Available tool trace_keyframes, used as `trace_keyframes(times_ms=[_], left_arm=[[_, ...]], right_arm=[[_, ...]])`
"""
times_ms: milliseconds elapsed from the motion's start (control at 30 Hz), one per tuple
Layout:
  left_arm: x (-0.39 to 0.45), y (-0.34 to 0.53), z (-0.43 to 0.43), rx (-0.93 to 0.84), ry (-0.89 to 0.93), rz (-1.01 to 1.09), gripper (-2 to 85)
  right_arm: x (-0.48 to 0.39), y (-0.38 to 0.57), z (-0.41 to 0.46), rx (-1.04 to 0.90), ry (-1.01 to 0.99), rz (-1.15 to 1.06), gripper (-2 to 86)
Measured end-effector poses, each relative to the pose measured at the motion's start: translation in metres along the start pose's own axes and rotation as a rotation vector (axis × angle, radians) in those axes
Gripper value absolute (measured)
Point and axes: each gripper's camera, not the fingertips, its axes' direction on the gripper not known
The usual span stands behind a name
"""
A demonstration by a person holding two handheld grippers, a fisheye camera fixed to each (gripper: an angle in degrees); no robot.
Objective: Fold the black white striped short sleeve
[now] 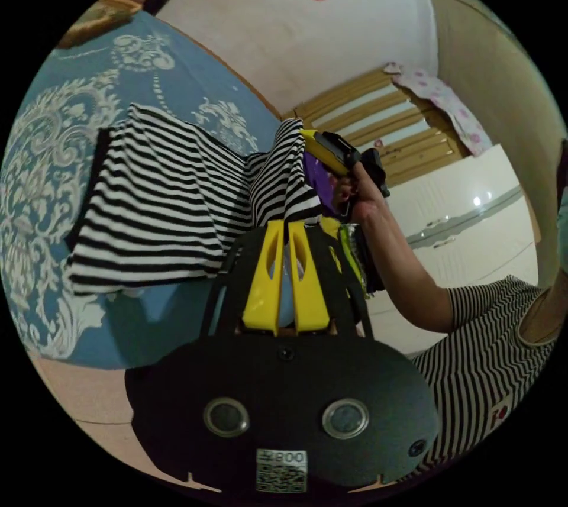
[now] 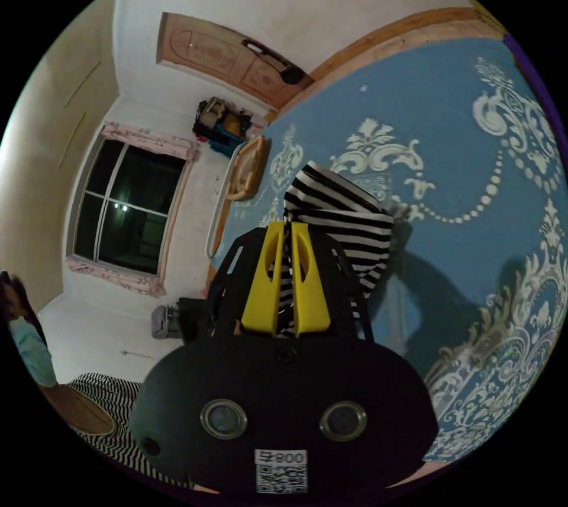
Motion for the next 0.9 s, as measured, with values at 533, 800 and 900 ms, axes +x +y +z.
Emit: trace_keyframes(times_ms=[533,800,900], left_arm=[[-0.074,-0.023,-0.211,0.17,0.043,-0.361,1.0],[-0.079,-0.033,-0.272,0.191,0.054,-0.447,1.2],[-0.074,-0.033,-0.296,0.222,0.054,-0.464,1.0]], right_arm=[[-0.078,-0.04,0.282,-0.316,0.161,-0.142,2.0],[-0.082,-0.052,0.394,-0.412,0.224,-0.13,2.2],[-0.085,-0.057,0.425,-0.435,0.244,-0.14,2.3]])
